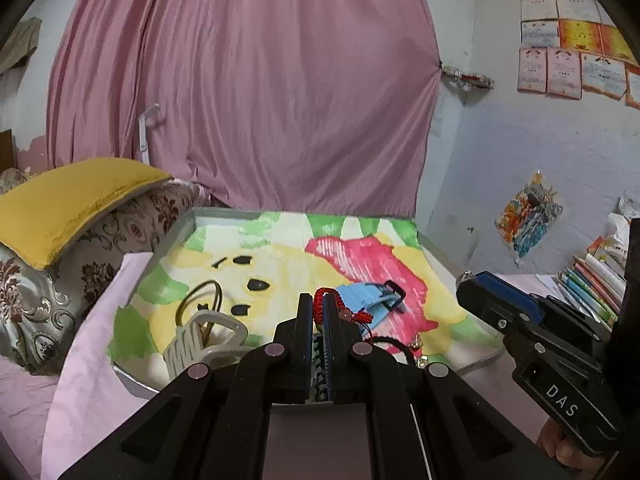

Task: Organize jewelry
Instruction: 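Carry the red cord into the tray and open left tool while right tool releases the ring there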

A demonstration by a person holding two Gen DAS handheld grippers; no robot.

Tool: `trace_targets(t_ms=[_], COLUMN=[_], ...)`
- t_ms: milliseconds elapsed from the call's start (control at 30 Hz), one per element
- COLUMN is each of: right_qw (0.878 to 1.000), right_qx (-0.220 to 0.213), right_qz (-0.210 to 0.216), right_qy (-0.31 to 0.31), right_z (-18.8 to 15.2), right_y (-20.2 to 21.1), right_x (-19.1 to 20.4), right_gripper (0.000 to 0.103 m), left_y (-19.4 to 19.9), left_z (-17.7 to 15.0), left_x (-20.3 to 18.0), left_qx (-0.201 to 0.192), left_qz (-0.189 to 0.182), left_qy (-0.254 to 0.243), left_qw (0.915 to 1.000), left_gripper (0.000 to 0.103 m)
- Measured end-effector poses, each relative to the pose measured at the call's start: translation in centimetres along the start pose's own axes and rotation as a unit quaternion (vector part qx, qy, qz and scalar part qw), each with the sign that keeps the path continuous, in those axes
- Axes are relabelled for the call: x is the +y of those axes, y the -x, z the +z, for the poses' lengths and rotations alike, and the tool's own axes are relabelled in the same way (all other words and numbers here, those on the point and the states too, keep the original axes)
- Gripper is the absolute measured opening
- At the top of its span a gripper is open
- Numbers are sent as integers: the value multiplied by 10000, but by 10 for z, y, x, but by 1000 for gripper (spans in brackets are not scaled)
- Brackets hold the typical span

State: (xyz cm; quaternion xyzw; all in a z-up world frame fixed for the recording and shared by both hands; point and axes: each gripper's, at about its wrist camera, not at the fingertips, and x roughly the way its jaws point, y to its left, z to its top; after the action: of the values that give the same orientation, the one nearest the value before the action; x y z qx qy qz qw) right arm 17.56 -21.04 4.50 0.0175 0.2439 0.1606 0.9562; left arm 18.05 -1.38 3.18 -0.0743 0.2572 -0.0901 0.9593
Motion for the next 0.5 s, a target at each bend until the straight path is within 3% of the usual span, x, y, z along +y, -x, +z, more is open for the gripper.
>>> trace_targets(t_ms=[200, 500], right_qw=[9962, 9916], right_qx=[787, 1204], right_qz=[256, 343], right_qy=[-256, -317], right_z=[-8, -13], right_y=[-26, -45], right_x=[-7, -10], right_gripper=[18, 18], left_y=[-10, -25], left_z=[-4, -9], left_x=[0, -3], left_qx=[382, 895], left_qz=[-57, 15], left_qy=[8, -41], left_qw=[9993, 9960], left_gripper=[5, 5])
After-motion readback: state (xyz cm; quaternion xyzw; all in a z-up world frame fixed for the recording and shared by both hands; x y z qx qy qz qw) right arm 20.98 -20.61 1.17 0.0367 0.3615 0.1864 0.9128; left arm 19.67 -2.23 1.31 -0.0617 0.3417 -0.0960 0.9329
